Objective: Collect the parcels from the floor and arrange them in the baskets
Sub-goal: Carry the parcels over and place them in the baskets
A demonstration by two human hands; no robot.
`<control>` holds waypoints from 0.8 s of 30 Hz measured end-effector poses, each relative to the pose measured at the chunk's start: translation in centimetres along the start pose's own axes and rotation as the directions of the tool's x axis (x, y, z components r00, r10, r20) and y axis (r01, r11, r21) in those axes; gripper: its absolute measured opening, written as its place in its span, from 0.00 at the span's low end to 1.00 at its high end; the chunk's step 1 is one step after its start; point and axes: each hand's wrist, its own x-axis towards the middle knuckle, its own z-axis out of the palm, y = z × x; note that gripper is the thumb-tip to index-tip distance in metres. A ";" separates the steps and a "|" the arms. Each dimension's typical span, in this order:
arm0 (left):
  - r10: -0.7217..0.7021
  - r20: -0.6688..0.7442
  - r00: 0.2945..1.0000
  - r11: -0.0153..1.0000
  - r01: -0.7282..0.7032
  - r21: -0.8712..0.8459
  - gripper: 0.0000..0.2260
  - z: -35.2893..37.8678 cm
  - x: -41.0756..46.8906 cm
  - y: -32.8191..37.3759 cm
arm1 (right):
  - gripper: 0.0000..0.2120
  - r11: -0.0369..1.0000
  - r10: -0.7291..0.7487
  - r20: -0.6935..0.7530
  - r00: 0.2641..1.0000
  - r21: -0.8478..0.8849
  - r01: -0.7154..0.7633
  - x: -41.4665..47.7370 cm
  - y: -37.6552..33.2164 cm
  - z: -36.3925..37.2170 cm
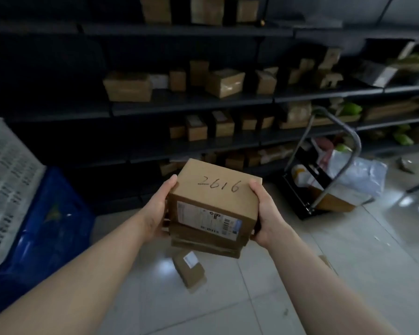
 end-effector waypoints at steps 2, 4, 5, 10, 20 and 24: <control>0.034 -0.056 0.998 0.998 -0.036 -0.044 0.35 -4.5 -3.6 1.5 | 0.25 0.998 0.004 0.085 0.996 -0.066 0.002 -2.7 -0.5 4.8; 0.062 -0.089 0.994 0.994 -0.070 -0.086 0.36 -9.2 -7.0 2.6 | 0.27 0.993 0.006 0.157 0.988 -0.116 0.012 -5.2 -0.7 10.0; 0.080 -0.105 0.991 0.991 -0.090 -0.099 0.36 -11.3 -8.8 3.1 | 0.27 0.990 0.000 0.183 0.983 -0.138 0.026 -6.2 -0.6 12.6; 0.147 -0.311 0.939 0.974 -0.191 -0.118 0.32 -23.3 -16.5 3.7 | 0.23 0.970 0.017 0.371 0.928 -0.231 0.075 -11.4 1.4 26.5; 0.095 -0.597 0.796 0.939 -0.270 -0.211 0.38 -52.1 -30.0 1.2 | 0.28 0.919 0.112 0.635 0.764 -0.358 0.163 -20.9 14.6 56.5; 0.027 -0.639 0.769 0.947 -0.224 -0.230 0.46 -61.3 -32.8 -0.3 | 0.28 0.915 0.155 0.668 0.728 -0.374 0.148 -22.4 20.1 65.0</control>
